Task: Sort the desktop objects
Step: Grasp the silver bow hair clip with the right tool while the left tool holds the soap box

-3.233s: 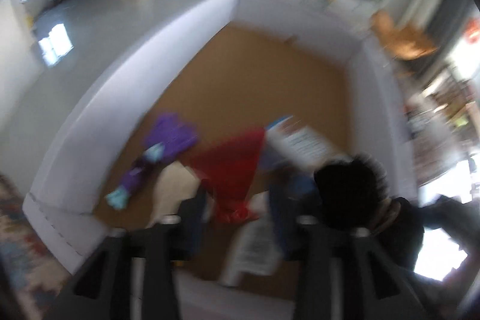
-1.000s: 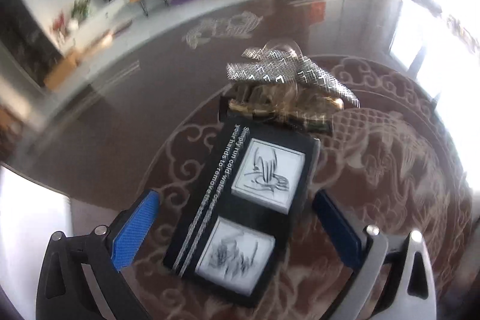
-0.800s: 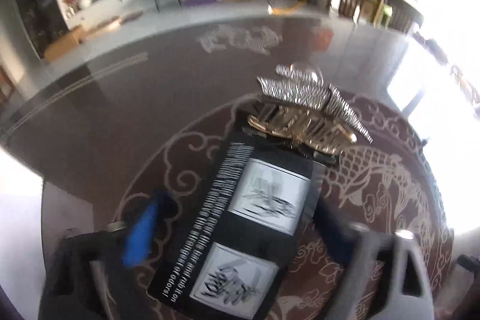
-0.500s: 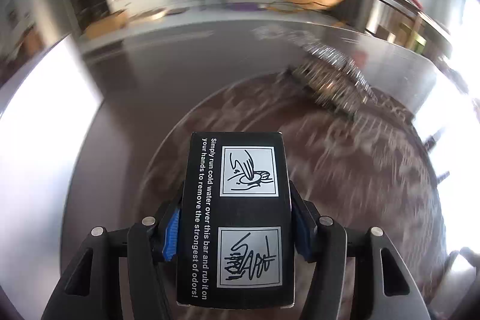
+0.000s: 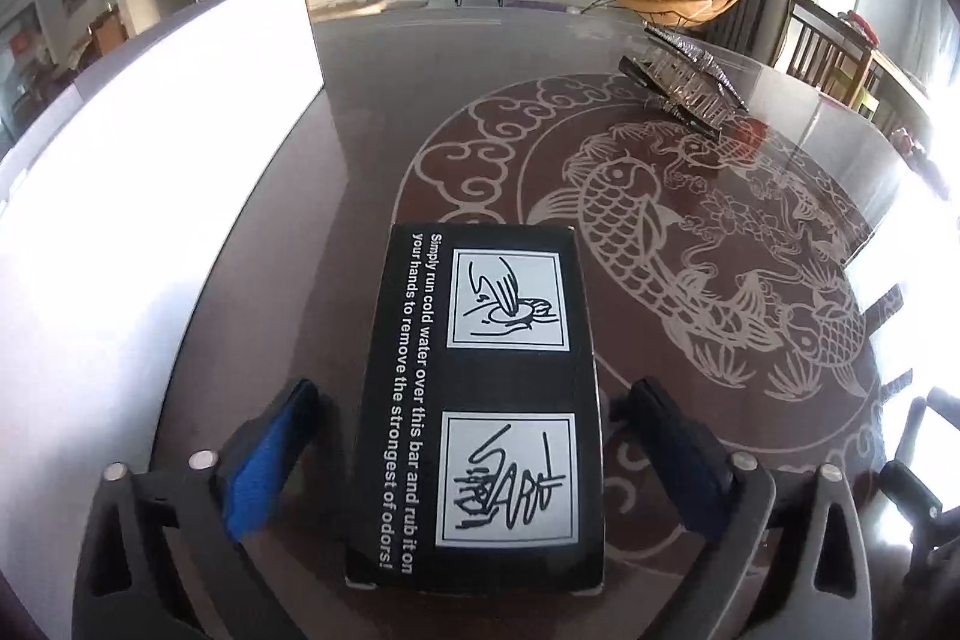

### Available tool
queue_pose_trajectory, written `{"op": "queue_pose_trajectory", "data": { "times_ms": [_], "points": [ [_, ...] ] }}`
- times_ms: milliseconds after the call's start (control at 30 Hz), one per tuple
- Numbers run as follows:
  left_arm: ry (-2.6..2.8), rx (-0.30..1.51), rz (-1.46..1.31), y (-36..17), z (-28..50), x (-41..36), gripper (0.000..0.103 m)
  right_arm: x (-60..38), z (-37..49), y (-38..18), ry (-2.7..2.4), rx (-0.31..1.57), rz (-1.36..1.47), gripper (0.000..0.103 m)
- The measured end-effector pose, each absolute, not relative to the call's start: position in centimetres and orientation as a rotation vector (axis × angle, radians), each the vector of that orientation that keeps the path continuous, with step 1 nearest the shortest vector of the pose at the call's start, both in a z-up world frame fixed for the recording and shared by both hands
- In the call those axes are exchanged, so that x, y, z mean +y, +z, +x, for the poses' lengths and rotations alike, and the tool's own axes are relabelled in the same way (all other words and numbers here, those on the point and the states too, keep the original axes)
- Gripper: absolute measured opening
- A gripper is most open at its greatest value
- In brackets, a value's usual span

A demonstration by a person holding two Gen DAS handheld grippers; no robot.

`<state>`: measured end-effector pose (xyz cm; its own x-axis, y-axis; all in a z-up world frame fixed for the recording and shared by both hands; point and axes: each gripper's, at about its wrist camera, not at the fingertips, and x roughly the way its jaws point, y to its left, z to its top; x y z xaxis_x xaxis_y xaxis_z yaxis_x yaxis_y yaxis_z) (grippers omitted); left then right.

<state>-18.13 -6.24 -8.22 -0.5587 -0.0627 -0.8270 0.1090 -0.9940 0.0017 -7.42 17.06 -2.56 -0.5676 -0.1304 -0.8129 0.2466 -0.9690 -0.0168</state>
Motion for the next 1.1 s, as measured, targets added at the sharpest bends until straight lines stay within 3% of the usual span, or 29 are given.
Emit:
{"op": "queue_pose_trajectory", "data": {
  "times_ms": [400, 533, 800, 1100],
  "points": [
    [-2.692, 0.074, 1.422, -8.3, -18.1, -5.9, 0.103, 17.1, -7.4, -2.5, -2.599, 0.188, 1.333, 0.103],
    [-2.692, 0.073, 1.421, -8.3, -18.1, -5.9, 0.103, 17.2, -9.0, -1.9, -2.473, 0.056, 1.228, 0.103],
    [-2.694, 0.077, 1.422, -8.2, -18.4, -5.9, 0.103, 11.8, -23.6, -0.5, -2.395, 0.308, 1.246, 0.103],
    [-2.696, 0.078, 1.423, -8.1, -18.2, -6.1, 0.103, 7.4, -34.0, -0.1, -2.419, 0.298, 1.302, 0.103]
  ]
}}
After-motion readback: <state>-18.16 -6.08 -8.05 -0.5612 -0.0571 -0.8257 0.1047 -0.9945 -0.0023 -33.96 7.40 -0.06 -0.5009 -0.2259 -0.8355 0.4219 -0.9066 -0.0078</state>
